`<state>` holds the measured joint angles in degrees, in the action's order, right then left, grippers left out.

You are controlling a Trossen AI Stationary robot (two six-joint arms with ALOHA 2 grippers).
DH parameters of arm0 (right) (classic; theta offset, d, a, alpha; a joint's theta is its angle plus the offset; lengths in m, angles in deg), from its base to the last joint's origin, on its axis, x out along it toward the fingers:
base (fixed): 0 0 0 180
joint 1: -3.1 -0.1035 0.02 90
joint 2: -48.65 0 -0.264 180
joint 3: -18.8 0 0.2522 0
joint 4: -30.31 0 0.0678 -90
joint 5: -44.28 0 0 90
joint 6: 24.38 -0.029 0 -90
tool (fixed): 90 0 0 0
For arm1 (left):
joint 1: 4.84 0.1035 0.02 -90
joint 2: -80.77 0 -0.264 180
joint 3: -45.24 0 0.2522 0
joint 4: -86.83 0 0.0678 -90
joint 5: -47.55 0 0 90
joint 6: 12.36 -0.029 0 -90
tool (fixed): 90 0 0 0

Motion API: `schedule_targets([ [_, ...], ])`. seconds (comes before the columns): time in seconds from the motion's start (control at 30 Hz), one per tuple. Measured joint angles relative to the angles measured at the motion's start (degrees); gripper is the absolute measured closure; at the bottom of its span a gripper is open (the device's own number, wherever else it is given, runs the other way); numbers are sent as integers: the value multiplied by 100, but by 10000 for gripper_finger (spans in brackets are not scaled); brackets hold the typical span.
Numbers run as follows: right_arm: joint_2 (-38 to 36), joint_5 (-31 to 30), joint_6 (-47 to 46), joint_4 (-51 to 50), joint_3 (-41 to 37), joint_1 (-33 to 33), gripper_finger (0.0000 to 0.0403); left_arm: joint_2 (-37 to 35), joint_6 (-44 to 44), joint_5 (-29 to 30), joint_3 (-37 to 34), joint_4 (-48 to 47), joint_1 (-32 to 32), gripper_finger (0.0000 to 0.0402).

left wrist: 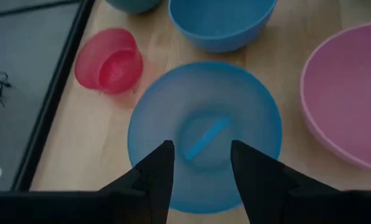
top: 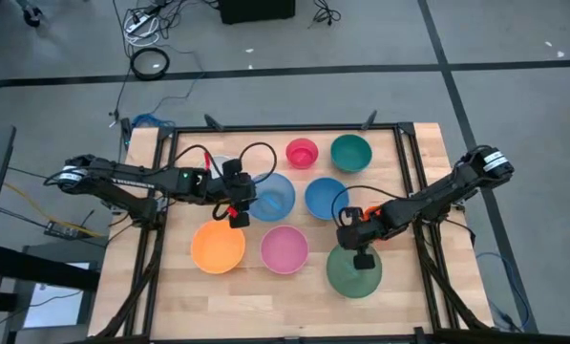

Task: Nest bowls inside each other
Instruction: Stack the dark green bowl on top of the light blue bowl

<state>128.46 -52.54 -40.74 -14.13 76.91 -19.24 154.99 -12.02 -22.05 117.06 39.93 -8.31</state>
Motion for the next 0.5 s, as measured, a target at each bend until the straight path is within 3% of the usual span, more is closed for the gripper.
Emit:
schedule_targets([
  [0.2, -87, -736, 419, -15, 674, 194, 401, 0, 172, 0, 0, -203, -17, 234],
  [0.5, -30, -1098, 891, 400, 2044, 1081, 402, -45, 236, -4, 0, -317, -92, 234],
])
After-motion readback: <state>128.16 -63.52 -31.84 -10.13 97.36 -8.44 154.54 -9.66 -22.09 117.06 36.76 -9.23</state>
